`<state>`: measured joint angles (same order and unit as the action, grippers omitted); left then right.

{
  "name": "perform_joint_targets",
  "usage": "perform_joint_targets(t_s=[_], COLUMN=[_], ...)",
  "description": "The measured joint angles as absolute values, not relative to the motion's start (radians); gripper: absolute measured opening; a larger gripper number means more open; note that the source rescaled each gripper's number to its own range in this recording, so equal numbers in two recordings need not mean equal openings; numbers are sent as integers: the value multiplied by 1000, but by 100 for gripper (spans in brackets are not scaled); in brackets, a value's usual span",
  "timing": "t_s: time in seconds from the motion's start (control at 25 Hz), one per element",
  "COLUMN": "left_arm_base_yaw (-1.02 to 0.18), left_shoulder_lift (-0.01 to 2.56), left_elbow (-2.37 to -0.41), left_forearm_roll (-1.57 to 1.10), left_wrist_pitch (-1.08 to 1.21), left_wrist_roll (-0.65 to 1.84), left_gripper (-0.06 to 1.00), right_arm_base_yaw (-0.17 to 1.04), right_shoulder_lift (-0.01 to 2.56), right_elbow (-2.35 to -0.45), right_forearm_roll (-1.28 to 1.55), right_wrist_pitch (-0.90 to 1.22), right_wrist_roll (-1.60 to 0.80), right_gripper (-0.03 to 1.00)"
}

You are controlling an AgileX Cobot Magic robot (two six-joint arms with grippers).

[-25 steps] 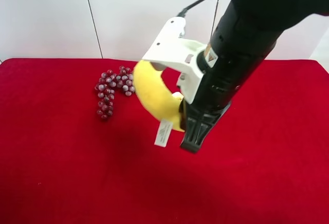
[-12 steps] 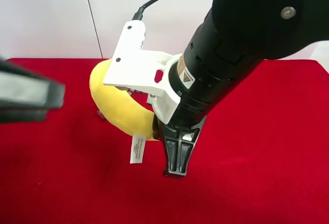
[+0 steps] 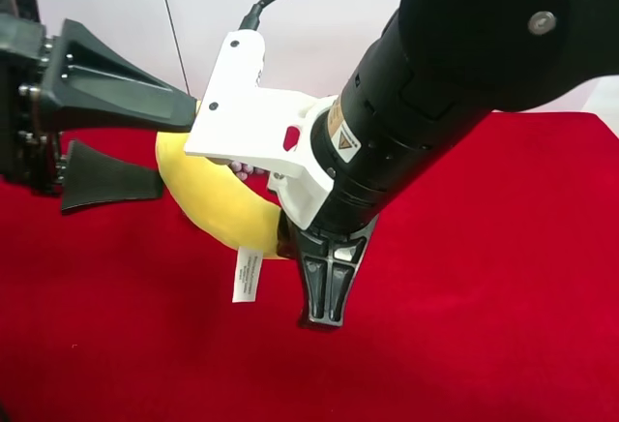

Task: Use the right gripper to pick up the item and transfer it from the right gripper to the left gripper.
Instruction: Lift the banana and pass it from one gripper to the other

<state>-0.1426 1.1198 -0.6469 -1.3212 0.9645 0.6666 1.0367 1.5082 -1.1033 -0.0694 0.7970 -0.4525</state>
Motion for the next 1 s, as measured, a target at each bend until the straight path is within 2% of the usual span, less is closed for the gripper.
perform_joint_targets(t_s=[0.52, 0.56, 0.64, 0.76, 0.8, 0.84, 0.92, 0.96, 1.0], left_arm_base_yaw=[-143, -143, -143, -143, -143, -143, -143, -143, -143], left_shoulder_lift=[1285, 1291, 1293, 1293, 1293, 1293, 1293, 1293, 1293], left_elbow=[-647, -647, -647, -647, -647, -647, -647, -647, -647], left_forearm_roll=[-1488, -1491, -1491, -1492, -1491, -1491, -1491, -1491, -1491], left_wrist_pitch=[975, 987, 1001, 1021, 1022, 1022, 1024, 1024, 1025], left_wrist_roll=[774, 776, 777, 781, 781, 781, 782, 783, 783], left_gripper=[98, 92, 70, 10, 2, 0, 1, 1, 1], right_arm_base_yaw=[1037, 1037, 1037, 1037, 1037, 1037, 1037, 1037, 1037], right_shoulder_lift=[1508, 1508, 1508, 1508, 1508, 1508, 1508, 1508, 1508], right_elbow=[-1103, -1103, -1103, -1103, -1103, -1103, -1103, -1103, -1103], right_forearm_roll=[18, 23, 27, 29, 29, 29, 29, 29, 29], right_wrist_pitch=[721, 718, 703, 691, 686, 683, 683, 683, 683], right_wrist_roll=[-523, -525, -531, -531, -531, -531, -515, -508, -504], right_gripper=[0, 0, 0, 0, 0, 0, 2, 10, 23])
